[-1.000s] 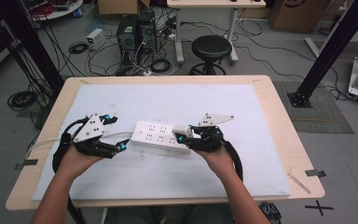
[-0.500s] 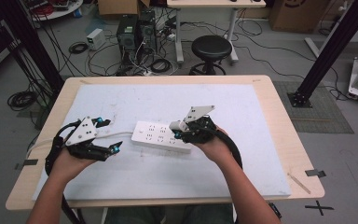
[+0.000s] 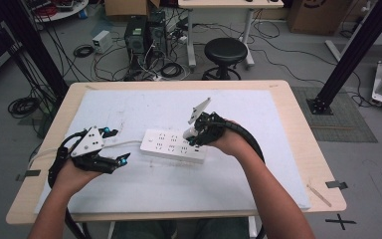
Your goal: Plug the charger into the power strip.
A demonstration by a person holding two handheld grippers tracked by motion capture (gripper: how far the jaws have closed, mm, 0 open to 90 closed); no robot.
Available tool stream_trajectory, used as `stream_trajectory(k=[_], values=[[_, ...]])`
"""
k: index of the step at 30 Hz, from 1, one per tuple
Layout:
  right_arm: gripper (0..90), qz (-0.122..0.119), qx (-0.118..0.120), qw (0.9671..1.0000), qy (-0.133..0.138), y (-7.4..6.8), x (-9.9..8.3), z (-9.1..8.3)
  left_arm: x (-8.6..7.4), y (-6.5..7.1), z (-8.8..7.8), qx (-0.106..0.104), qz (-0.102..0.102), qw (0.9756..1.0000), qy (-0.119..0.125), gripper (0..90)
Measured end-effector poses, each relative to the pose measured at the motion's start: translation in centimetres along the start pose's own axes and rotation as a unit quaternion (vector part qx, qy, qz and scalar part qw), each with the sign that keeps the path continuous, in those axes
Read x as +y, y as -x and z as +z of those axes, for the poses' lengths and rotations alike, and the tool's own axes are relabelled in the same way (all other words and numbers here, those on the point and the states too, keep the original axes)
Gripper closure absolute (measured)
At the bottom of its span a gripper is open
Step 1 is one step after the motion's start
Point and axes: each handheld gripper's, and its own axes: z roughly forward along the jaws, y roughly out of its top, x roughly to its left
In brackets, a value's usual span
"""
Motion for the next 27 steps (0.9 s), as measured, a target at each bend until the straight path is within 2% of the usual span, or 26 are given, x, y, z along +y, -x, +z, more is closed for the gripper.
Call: stream_trajectory(k=[4,8,16,19,20,22,27], values=[[62.9,-0.018,0.011,0.9992,-0.033,0.7,0.8,0.5,-0.2,0.0,0.2,-0.001,-0.002,1.0000,-0.004,18.2],[62.9,-0.041,0.024,0.9967,-0.065,1.1,1.6,1.0,-0.5,0.0,0.2,-0.002,-0.003,1.0000,-0.006,18.2],[62.9,-0.085,0.060,0.9861,-0.130,1.5,3.5,2.6,-1.2,-0.1,0.2,0.000,-0.010,0.9999,-0.010,18.2],[62.9,-0.087,0.058,0.9853,-0.135,1.7,3.8,2.9,-1.4,-0.1,0.2,0.000,-0.012,0.9999,-0.010,18.2],[62.9,-0.093,0.062,0.9833,-0.144,1.9,4.1,3.2,-1.5,-0.1,0.1,0.000,-0.013,0.9999,-0.010,18.2],[62.9,-0.095,0.067,0.9814,-0.153,2.0,4.3,3.5,-1.6,-0.2,0.1,0.000,-0.013,0.9999,-0.011,18.2],[62.9,-0.102,0.072,0.9783,-0.165,2.3,4.7,3.9,-2.0,-0.3,0.0,0.001,-0.018,0.9998,-0.011,18.2]])
